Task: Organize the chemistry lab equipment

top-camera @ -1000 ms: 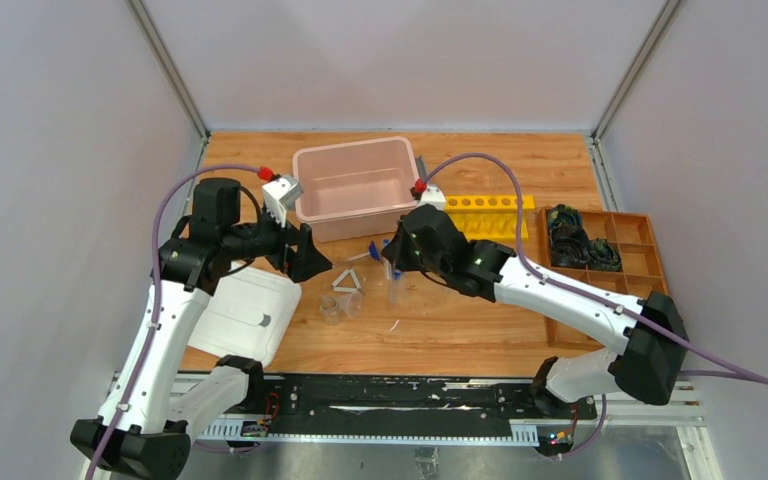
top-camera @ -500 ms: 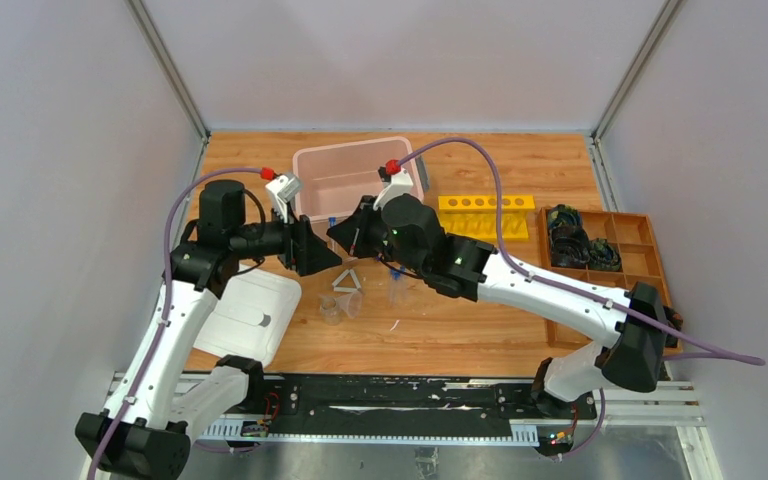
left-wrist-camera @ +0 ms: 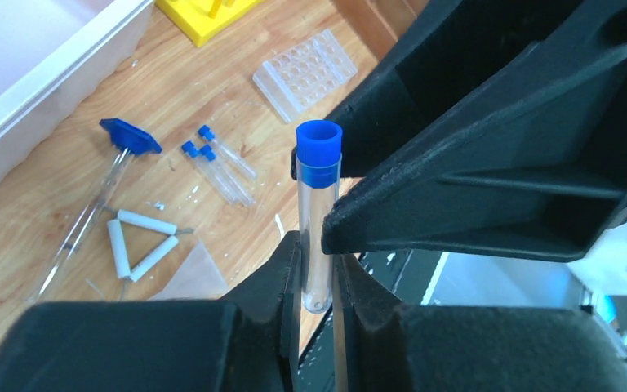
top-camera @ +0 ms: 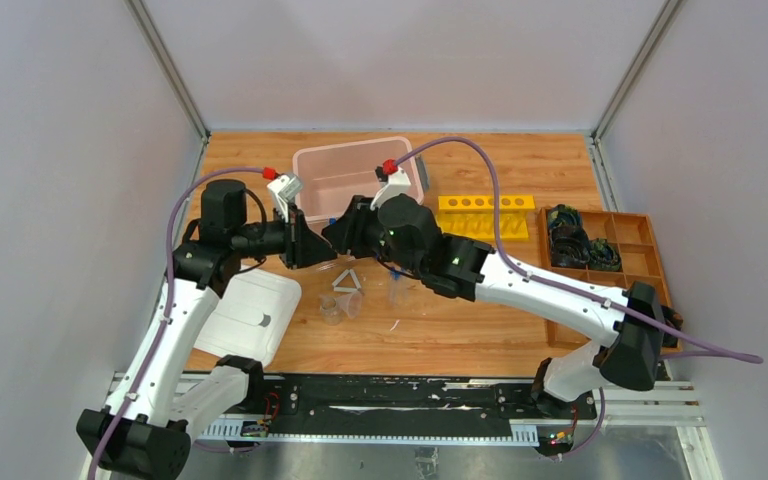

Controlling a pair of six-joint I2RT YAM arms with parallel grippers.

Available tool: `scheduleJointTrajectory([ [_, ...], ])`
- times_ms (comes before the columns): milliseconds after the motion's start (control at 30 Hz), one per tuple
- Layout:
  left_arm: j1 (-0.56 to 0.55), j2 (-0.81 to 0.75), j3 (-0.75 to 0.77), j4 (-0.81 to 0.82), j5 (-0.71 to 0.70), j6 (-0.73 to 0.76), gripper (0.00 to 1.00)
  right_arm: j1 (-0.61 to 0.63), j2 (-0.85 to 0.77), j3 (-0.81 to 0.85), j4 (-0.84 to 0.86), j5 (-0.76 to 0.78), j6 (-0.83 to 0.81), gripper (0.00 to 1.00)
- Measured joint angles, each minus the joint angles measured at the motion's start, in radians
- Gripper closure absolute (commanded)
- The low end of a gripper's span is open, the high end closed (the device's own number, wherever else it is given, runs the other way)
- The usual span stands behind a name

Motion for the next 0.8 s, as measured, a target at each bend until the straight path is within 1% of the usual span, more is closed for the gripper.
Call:
scheduleJointTrajectory([
  [67,-0.002,0.000,0.003,-0.029,0.000,0.048,0.92,-0.009,0.014,0.042,-0.054,-0.025,0.002,0.46],
  [133,-0.002,0.000,0.010,-0.067,-0.002,0.108,0.93,-0.035,0.037,0.097,-0.108,-0.067,0.006,0.45],
  [233,-0.002,-0.001,0.018,-0.121,-0.003,0.211,0.96,-0.101,0.108,0.245,-0.213,-0.198,-0.002,0.44],
  [300,-0.002,-0.007,0.018,-0.154,-0.005,0.277,0.97,-0.140,0.148,0.309,-0.266,-0.295,-0.016,0.44],
  [500,-0.002,-0.029,0.018,-0.214,-0.012,0.401,0.98,-0.157,0.204,0.344,-0.394,-0.494,-0.060,0.46],
  [567,-0.002,-0.033,0.018,-0.225,-0.016,0.424,0.99,-0.157,0.209,0.344,-0.422,-0.534,-0.071,0.50],
  [800,-0.002,-0.041,0.018,-0.236,-0.032,0.462,1.00,-0.157,0.209,0.359,-0.444,-0.593,-0.086,0.72],
])
